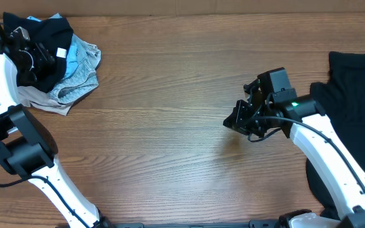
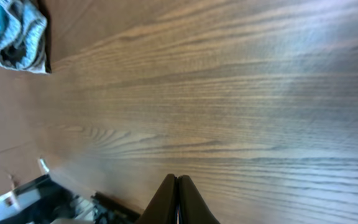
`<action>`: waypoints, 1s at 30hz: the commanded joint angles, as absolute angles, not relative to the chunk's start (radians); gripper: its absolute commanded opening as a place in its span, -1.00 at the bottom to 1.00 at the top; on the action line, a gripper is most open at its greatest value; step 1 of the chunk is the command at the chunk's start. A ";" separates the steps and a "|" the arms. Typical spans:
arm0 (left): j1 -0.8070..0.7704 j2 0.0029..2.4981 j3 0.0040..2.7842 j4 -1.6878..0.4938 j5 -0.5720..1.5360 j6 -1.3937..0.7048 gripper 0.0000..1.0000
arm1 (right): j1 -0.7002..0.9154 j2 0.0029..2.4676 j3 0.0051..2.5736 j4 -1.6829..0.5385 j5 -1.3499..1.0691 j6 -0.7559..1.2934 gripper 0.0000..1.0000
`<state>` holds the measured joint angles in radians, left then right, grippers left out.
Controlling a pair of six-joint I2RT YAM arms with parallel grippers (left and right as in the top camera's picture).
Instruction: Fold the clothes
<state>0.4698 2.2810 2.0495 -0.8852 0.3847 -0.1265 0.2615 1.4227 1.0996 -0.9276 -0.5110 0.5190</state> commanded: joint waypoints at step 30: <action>0.411 1.159 2.158 -1.411 0.487 0.164 1.00 | 0.260 0.891 1.324 -0.900 -0.373 0.286 1.00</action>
<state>0.4133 1.1904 2.1647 -1.4105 0.4992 0.1390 0.2615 0.8959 1.3106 -0.9051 -0.3523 0.1913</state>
